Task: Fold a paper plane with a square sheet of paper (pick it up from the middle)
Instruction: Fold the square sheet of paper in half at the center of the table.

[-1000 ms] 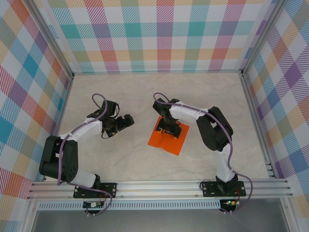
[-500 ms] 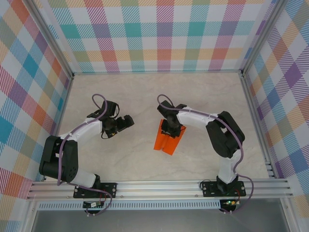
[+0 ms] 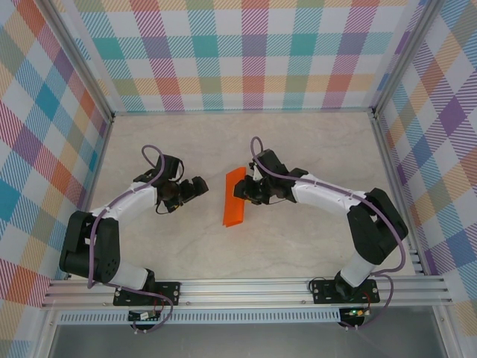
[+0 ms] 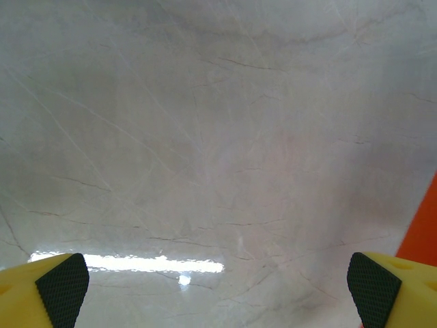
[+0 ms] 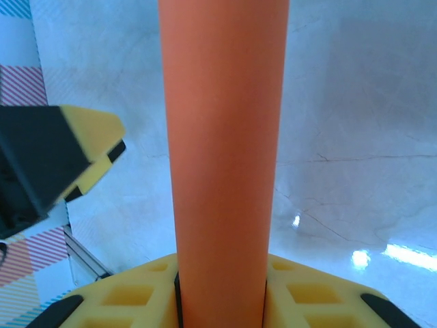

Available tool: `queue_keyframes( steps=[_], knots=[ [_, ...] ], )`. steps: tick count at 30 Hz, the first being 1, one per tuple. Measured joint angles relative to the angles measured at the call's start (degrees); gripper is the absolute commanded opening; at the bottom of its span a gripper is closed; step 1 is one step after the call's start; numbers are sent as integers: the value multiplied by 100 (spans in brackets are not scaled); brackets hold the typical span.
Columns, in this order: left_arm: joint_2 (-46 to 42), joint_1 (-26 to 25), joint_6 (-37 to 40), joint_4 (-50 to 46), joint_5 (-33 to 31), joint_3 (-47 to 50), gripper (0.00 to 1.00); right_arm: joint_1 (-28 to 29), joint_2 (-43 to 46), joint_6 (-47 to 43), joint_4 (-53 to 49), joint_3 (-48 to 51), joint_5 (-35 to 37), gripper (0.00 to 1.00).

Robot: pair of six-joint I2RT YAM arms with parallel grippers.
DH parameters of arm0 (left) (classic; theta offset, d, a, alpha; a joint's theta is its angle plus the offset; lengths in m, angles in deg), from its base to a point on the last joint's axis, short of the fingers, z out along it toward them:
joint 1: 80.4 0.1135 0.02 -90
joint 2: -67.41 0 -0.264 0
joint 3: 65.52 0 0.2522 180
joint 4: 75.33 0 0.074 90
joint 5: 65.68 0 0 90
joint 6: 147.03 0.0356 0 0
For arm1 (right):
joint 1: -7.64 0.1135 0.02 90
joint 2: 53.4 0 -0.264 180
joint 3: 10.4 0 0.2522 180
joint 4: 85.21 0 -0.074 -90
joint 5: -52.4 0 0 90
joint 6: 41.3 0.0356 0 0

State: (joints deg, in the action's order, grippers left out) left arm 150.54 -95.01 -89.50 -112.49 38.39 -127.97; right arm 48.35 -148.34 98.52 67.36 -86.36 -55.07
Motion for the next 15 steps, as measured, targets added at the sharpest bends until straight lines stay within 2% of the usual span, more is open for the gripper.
queue_keyframes(
  steps=[7,12,15],
  knots=[
    [-66,-11,-101,155,243,0,99,-61,-662,-238,-227,70,155,32],
    [-76,-35,-120,153,302,0,99,-63,-817,-389,-481,70,470,37],
    [-76,-35,-120,153,302,0,99,-63,-837,-468,-680,66,702,44]
  ],
)
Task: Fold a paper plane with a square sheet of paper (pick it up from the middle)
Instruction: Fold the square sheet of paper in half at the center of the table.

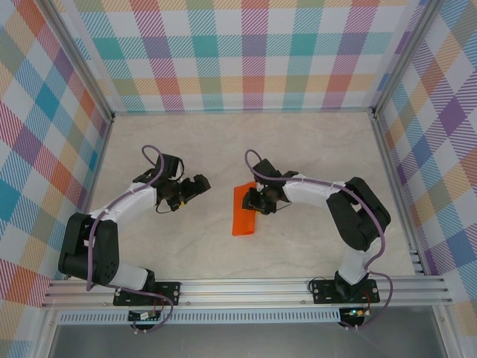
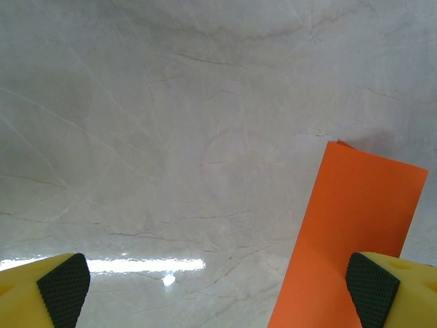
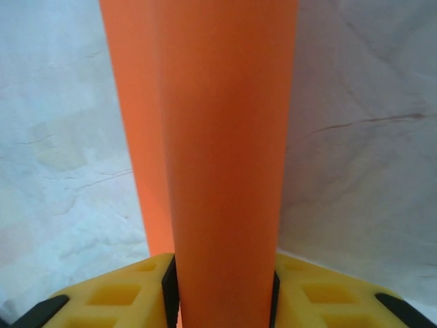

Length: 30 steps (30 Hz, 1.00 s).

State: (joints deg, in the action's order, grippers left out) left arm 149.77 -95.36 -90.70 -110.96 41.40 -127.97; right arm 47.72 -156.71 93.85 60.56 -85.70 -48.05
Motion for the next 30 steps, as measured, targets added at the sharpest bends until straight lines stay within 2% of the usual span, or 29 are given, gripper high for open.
queue_keyframes(
  steps=[3,8,20,30],
  knots=[
    [0,0,0,0,0,0,99,0,-20,-87,-245,-33,245,53],
    [0,-2,0,0,0,0,99,0,-98,-122,-664,-227,662,59],
    [0,-107,-109,417,243,251,97,-4,-103,-328,-793,-219,826,52],
    [144,-586,-308,1377,782,483,86,-114,-48,-734,-658,-83,566,53]
  ],
)
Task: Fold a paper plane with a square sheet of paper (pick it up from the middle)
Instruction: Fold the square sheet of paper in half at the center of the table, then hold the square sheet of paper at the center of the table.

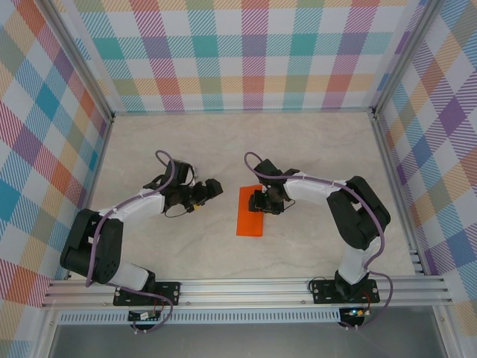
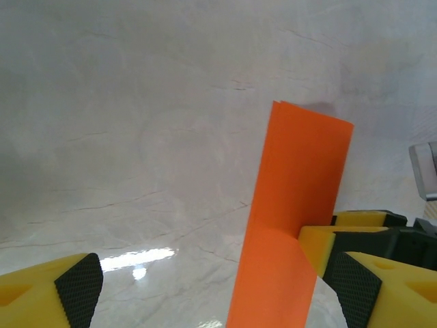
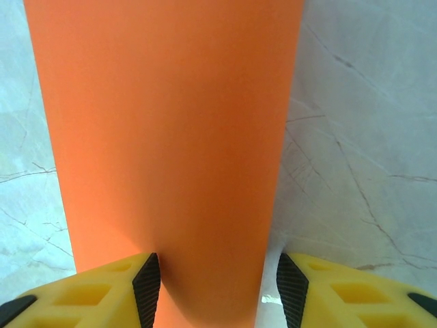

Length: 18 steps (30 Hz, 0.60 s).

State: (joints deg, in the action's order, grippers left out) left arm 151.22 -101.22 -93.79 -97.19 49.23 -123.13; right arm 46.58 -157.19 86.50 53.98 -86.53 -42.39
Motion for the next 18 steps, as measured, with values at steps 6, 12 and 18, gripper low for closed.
queue_keyframes(
  steps=[6,12,18],
  knots=[
    [166,-201,-131,435,79,0,82,-11,0,-20,22,2,-61,55],
    [391,-358,-304,881,116,7,77,-13,0,-15,37,15,-63,55],
    [664,-516,-444,1182,131,11,71,-22,-15,-42,35,17,-70,55]
  ],
)
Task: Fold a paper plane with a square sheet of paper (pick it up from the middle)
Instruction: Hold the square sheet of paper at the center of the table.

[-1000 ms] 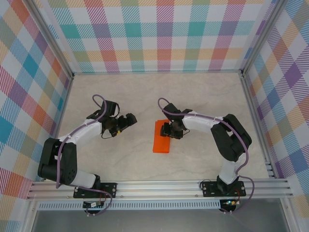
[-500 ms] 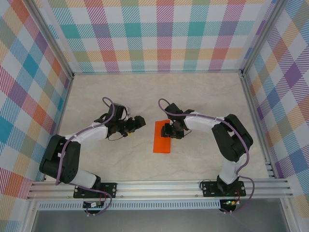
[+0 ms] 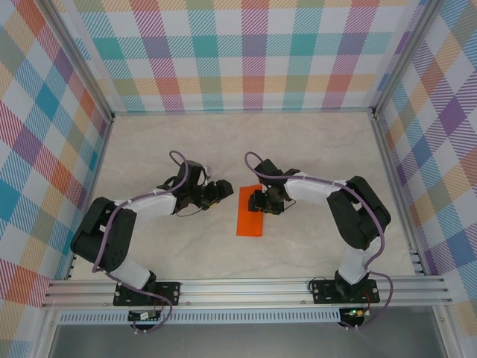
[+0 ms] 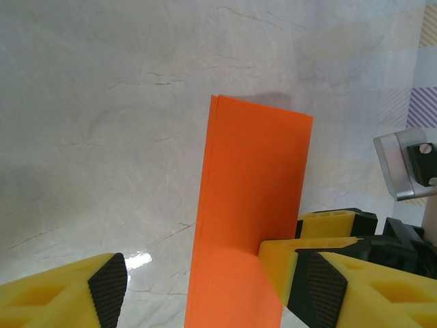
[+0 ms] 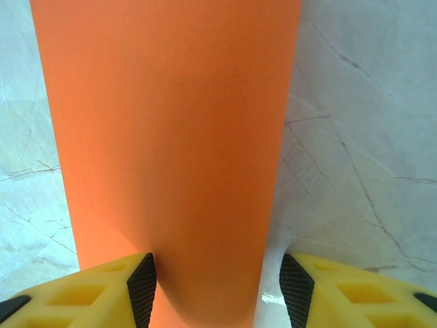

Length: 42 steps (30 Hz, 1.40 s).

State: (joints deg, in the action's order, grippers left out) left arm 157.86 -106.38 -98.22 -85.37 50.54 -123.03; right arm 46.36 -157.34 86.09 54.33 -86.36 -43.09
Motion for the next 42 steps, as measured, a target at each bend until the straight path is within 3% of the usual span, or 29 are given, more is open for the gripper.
queue_keyframes(
  steps=[21,42],
  knots=[
    [616,-245,-146,271,94,-177,57,-7,-260,-144,-400,-348,4,58],
    [691,-278,-249,466,-28,-229,50,-11,-337,-162,-446,-398,-33,59]
  ],
)
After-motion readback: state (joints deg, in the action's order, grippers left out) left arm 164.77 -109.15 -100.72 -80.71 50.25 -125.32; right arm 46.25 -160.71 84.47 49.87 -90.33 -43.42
